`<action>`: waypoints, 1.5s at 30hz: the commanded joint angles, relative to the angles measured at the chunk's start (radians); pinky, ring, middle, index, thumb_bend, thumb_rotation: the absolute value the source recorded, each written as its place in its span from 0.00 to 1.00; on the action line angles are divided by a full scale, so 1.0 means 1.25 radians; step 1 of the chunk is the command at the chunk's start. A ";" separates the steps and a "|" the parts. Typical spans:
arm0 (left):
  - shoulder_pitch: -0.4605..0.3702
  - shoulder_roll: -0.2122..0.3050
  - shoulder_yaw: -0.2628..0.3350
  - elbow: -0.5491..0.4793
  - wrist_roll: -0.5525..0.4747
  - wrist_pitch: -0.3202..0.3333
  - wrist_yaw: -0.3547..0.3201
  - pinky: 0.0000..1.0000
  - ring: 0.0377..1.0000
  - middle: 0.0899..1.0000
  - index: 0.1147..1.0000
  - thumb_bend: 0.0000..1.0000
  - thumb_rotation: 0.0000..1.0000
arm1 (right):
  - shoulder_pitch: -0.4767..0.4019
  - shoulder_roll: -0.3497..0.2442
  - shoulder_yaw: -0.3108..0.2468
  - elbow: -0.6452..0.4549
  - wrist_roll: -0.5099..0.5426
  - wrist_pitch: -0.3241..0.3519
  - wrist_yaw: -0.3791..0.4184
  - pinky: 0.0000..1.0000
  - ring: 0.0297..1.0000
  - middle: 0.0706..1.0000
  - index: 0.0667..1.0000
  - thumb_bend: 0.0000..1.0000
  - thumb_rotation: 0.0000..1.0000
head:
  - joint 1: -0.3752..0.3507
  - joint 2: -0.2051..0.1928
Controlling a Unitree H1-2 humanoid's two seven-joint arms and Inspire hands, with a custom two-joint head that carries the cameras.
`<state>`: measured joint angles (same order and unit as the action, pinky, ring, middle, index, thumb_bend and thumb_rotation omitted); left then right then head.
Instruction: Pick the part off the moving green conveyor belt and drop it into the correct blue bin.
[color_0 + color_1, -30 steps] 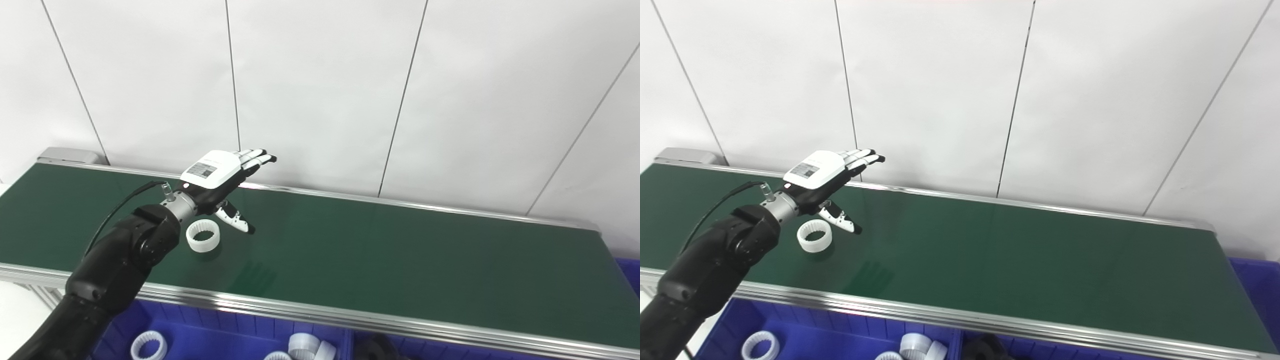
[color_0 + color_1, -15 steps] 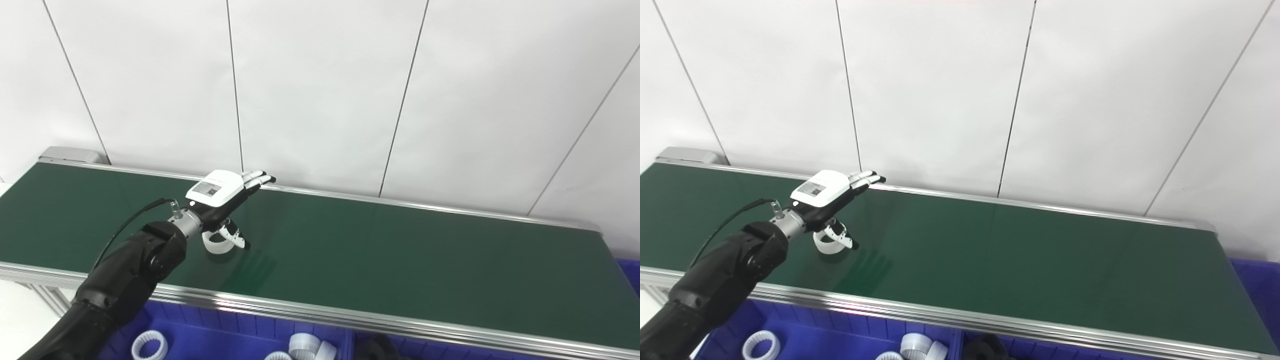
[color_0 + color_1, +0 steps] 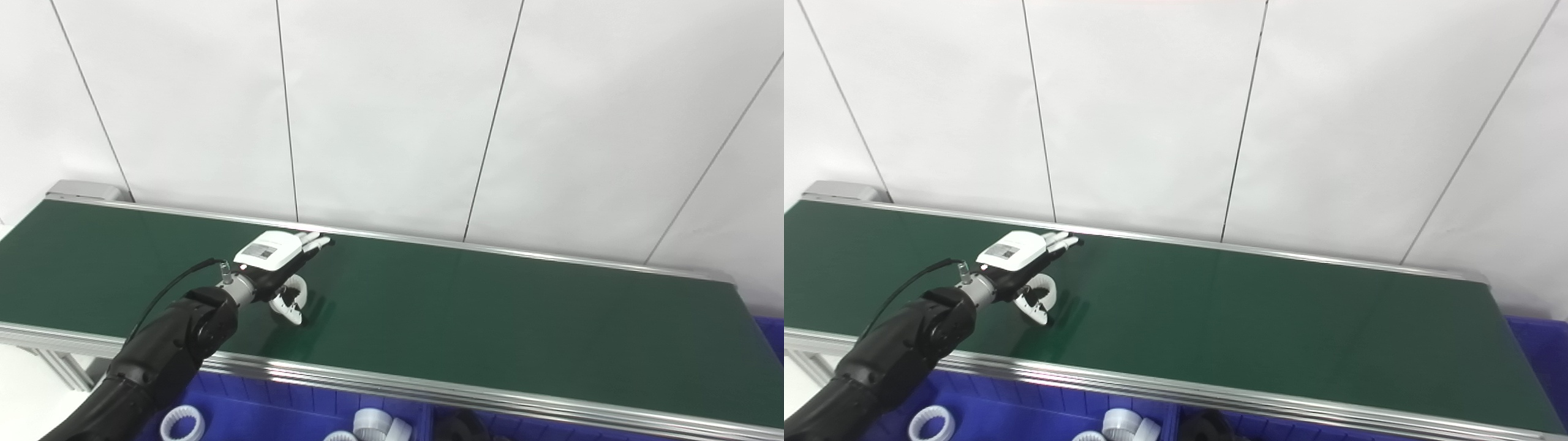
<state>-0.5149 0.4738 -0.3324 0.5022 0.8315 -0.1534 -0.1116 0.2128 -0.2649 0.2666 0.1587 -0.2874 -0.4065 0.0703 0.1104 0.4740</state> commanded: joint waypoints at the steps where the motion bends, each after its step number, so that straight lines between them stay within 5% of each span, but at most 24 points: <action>1: -0.049 0.021 -0.002 -0.030 -0.008 0.029 -0.033 0.85 0.98 1.00 0.97 0.88 0.14 | -0.001 -0.003 -0.006 -0.030 0.010 -0.048 -0.005 0.94 0.97 0.99 0.98 0.40 1.00 | 0.001 0.002; 11: -0.067 0.025 -0.014 -0.068 -0.037 0.087 -0.174 0.76 0.98 1.00 0.96 0.90 0.04 | 0.001 -0.003 -0.007 -0.040 0.023 -0.048 0.000 0.93 0.97 0.99 0.97 0.39 1.00 | -0.002 0.007; 14: -0.069 0.019 -0.007 -0.074 -0.065 0.100 -0.207 0.63 0.89 1.00 0.90 0.92 0.00 | -0.001 -0.003 -0.007 -0.040 0.032 -0.048 0.003 0.92 0.97 0.99 0.97 0.39 1.00 | -0.004 0.009; 18: -0.080 0.002 -0.036 -0.051 -0.043 0.109 -0.218 0.58 0.81 0.97 0.82 0.90 0.00 | -0.007 -0.004 -0.005 -0.039 0.037 -0.049 0.003 0.91 0.97 0.99 0.97 0.38 1.00 | -0.007 0.009; 22: -0.101 -0.041 -0.112 0.038 0.025 0.088 -0.153 0.40 0.56 0.78 0.71 0.83 0.00 | -0.012 0.002 -0.005 -0.039 0.033 -0.046 0.004 0.93 0.97 0.99 0.97 0.36 1.00 | -0.016 0.009; 26: -0.122 -0.089 -0.164 0.127 0.061 0.085 -0.066 0.31 0.42 0.72 0.66 0.80 0.00 | -0.014 0.006 -0.004 -0.039 0.035 -0.046 0.003 0.93 0.98 0.99 0.97 0.35 0.99 | -0.028 0.010; 29: -0.139 -0.114 -0.182 0.185 0.060 0.072 -0.012 0.24 0.33 0.61 0.47 0.80 0.00 | -0.011 0.008 -0.007 -0.043 0.038 -0.044 0.005 0.93 0.98 0.99 0.97 0.37 0.99 | -0.030 0.012; 33: -0.167 -0.139 -0.199 0.266 0.054 0.032 0.050 0.18 0.26 0.49 0.37 0.75 0.00 | -0.002 0.013 -0.015 -0.059 0.035 -0.031 0.008 0.93 0.98 0.99 0.97 0.38 1.00 | -0.035 0.013; 45: -0.185 -0.165 -0.211 0.310 0.022 -0.013 0.131 0.17 0.25 0.42 0.30 0.72 0.00 | -0.002 0.019 -0.028 -0.074 0.029 -0.030 0.014 0.94 0.98 0.99 0.96 0.36 0.99 | -0.045 0.014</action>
<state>-0.7464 0.2905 -0.5792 0.8695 0.8578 -0.1453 0.0398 0.2169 -0.2404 0.2412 0.0994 -0.2568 -0.4064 0.0924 0.0537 0.4909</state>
